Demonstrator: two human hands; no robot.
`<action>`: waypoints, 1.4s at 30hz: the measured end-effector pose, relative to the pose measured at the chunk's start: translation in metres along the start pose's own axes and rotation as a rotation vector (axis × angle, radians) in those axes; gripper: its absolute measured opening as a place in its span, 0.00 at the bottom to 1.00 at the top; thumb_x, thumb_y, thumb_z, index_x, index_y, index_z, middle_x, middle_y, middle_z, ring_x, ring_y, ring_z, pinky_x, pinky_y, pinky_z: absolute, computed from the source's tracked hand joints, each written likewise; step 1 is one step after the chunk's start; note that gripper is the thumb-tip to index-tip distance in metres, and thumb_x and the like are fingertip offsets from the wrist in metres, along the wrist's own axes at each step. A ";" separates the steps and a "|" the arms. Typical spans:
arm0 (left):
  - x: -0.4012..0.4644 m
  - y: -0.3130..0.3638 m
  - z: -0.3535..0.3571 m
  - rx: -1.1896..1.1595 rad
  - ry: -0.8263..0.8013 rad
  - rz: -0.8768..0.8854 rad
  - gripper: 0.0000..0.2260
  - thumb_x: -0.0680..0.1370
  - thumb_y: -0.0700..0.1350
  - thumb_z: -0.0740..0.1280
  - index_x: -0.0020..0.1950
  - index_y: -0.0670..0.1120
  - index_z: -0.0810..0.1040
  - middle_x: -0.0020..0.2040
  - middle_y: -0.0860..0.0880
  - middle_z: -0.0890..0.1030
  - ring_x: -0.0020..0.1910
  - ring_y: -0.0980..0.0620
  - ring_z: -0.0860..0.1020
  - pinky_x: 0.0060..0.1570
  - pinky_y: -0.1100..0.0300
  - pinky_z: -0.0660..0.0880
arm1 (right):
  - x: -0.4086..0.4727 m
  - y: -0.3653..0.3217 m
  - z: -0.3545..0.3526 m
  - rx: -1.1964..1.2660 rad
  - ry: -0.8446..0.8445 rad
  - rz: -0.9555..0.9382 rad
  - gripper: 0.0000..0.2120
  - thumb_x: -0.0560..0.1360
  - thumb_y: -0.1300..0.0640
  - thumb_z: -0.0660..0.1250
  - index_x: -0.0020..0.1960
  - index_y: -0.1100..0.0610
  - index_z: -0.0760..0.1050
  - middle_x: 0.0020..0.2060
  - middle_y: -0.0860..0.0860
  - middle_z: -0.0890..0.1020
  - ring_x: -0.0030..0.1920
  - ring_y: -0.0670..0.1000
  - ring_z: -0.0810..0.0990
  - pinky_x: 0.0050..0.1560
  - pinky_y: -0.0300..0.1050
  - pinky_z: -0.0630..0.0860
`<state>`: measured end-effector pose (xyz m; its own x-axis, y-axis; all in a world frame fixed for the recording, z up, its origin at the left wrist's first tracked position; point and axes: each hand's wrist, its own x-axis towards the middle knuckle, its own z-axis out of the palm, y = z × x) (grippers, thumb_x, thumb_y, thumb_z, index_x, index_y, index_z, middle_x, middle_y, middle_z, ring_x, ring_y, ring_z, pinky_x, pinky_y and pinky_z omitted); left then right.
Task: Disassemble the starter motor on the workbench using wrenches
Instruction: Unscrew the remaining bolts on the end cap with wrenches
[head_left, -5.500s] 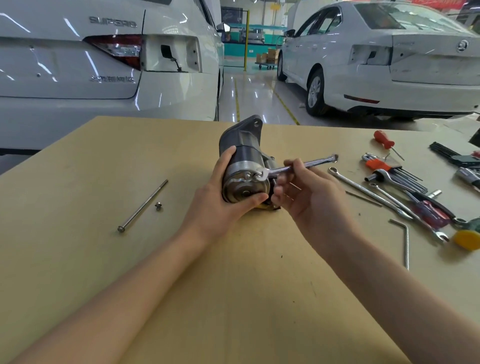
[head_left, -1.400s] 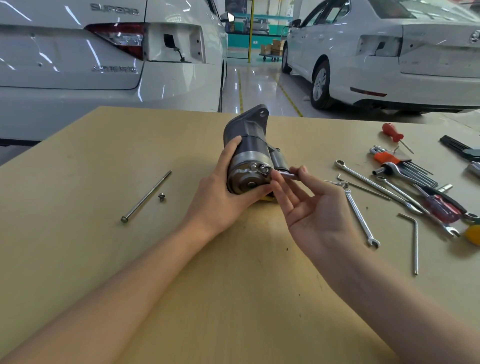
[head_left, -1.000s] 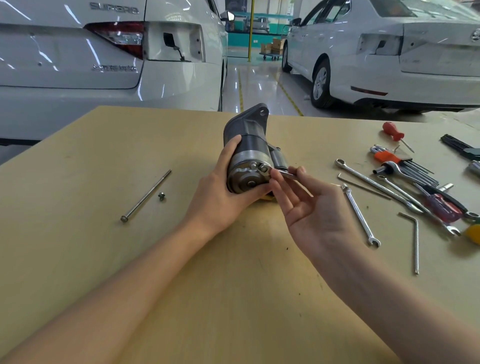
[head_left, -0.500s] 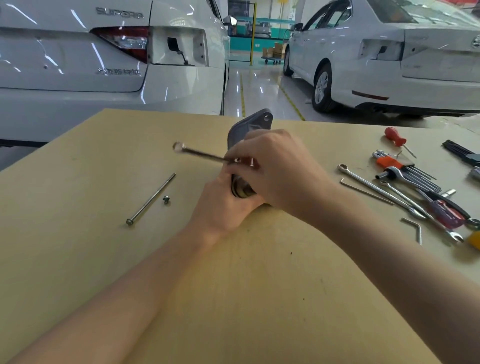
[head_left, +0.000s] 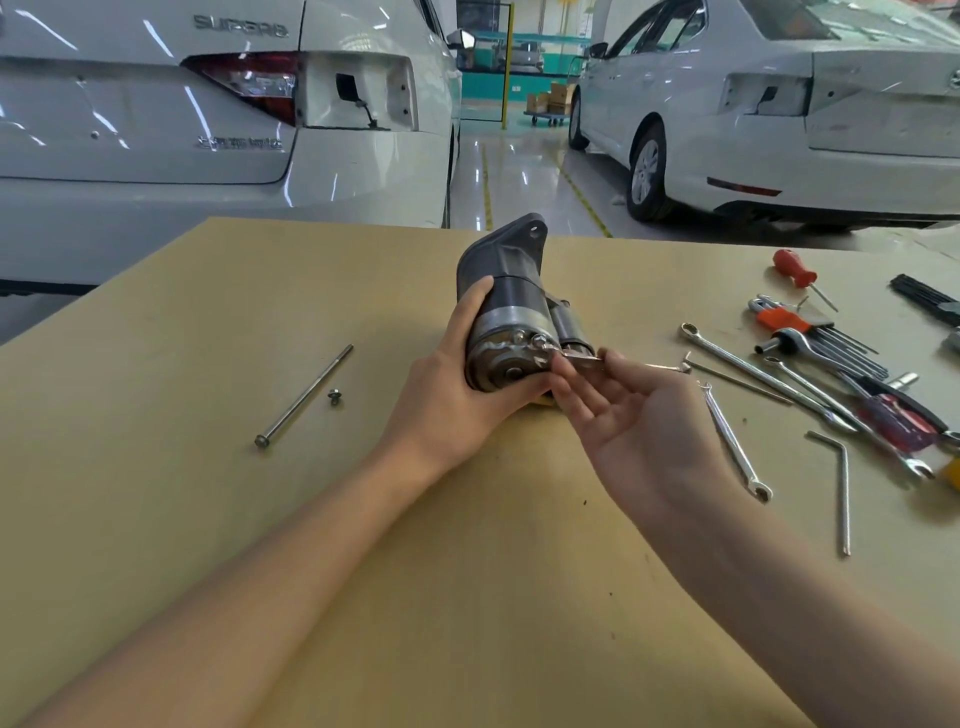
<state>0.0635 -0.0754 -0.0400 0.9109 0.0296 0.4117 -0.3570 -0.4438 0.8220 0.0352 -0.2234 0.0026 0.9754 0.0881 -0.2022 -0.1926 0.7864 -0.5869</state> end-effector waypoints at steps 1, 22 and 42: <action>0.000 -0.001 0.000 0.003 0.001 0.000 0.43 0.64 0.61 0.75 0.75 0.60 0.60 0.52 0.61 0.78 0.46 0.71 0.77 0.48 0.79 0.69 | 0.000 0.002 0.000 0.006 -0.007 -0.009 0.10 0.79 0.68 0.55 0.41 0.63 0.71 0.31 0.58 0.81 0.34 0.55 0.84 0.36 0.42 0.82; -0.001 -0.004 0.002 -0.051 0.016 -0.013 0.41 0.67 0.54 0.78 0.74 0.65 0.60 0.49 0.69 0.78 0.48 0.72 0.77 0.45 0.80 0.68 | 0.002 -0.016 0.019 -0.903 -0.119 -0.576 0.06 0.79 0.64 0.62 0.44 0.57 0.73 0.35 0.53 0.82 0.35 0.53 0.84 0.40 0.51 0.83; -0.002 0.000 0.000 -0.003 -0.013 -0.011 0.44 0.63 0.62 0.76 0.75 0.64 0.58 0.50 0.68 0.77 0.50 0.72 0.77 0.49 0.78 0.71 | -0.003 -0.003 -0.002 -0.537 -0.114 -0.402 0.07 0.81 0.63 0.59 0.45 0.61 0.73 0.33 0.53 0.81 0.35 0.50 0.81 0.44 0.45 0.80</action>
<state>0.0623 -0.0754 -0.0411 0.9173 0.0229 0.3976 -0.3477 -0.4406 0.8276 0.0326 -0.2277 0.0033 0.9819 -0.0603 0.1794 0.1890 0.3619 -0.9129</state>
